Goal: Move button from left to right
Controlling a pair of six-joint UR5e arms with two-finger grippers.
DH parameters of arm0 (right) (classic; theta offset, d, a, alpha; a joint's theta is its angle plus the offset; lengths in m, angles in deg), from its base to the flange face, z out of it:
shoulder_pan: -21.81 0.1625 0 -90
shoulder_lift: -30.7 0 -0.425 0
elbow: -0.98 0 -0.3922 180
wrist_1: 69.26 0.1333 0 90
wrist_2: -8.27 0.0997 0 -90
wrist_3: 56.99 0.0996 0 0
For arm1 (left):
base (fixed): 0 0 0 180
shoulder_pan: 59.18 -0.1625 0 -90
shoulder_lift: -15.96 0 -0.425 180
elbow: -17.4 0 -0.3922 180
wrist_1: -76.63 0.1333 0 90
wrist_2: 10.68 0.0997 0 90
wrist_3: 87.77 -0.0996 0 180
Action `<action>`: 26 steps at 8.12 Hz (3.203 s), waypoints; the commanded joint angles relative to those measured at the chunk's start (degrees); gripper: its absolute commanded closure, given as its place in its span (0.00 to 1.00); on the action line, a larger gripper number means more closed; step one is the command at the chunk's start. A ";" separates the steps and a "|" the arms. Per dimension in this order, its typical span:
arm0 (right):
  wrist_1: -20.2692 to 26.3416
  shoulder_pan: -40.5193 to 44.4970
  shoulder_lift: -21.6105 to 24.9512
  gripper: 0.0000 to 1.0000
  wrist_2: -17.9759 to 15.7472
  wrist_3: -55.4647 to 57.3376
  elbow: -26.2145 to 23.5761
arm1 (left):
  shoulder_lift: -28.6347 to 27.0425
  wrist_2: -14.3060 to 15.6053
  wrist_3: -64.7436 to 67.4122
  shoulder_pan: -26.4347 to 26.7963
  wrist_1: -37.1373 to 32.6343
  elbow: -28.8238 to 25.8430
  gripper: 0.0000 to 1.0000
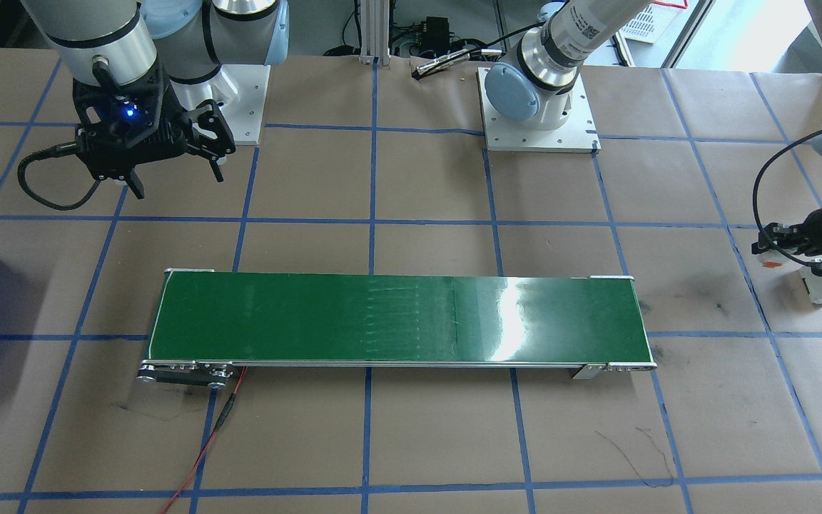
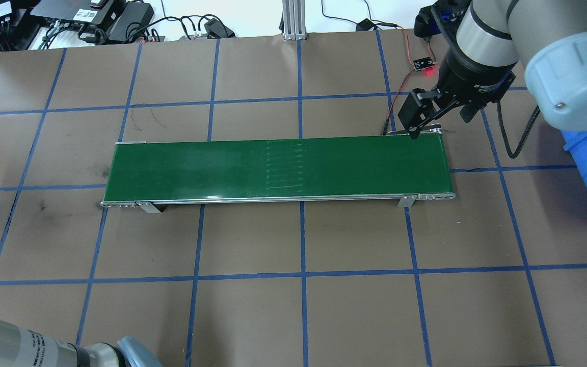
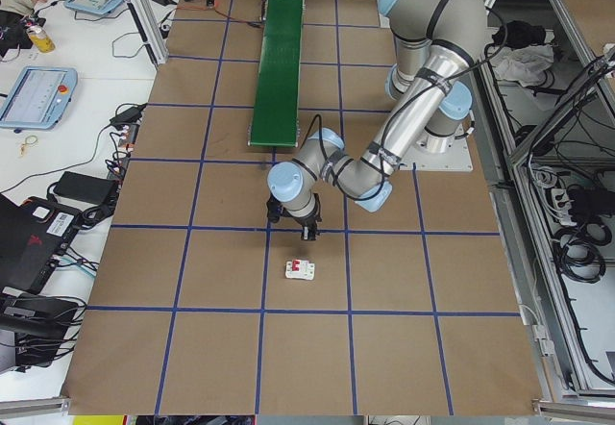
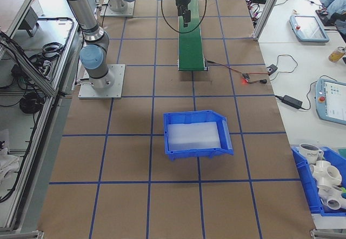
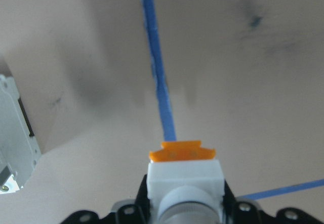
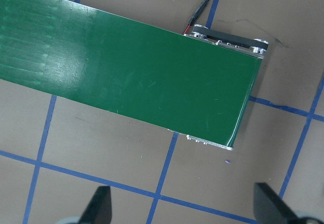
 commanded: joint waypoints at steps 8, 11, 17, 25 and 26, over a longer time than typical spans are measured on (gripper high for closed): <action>-0.14 0.00 0.00 0.00 0.17 0.08 -0.13 | 7.28 -9.90 34.30 32.89 -3.30 0.22 1.00; -0.40 0.09 -0.09 0.00 0.97 0.35 -0.13 | 4.90 -7.20 33.86 33.16 -3.21 0.22 1.00; -0.14 0.09 -0.09 0.00 0.97 0.26 -0.13 | 4.80 -5.95 31.58 33.07 -3.21 0.66 0.44; -1.19 0.09 -0.09 0.00 1.40 0.78 -0.04 | 20.15 -12.80 48.77 37.64 -24.79 -0.13 0.00; -1.37 0.17 -0.17 0.00 1.49 1.48 -0.04 | 22.71 -12.19 49.24 37.64 -27.70 -0.13 0.00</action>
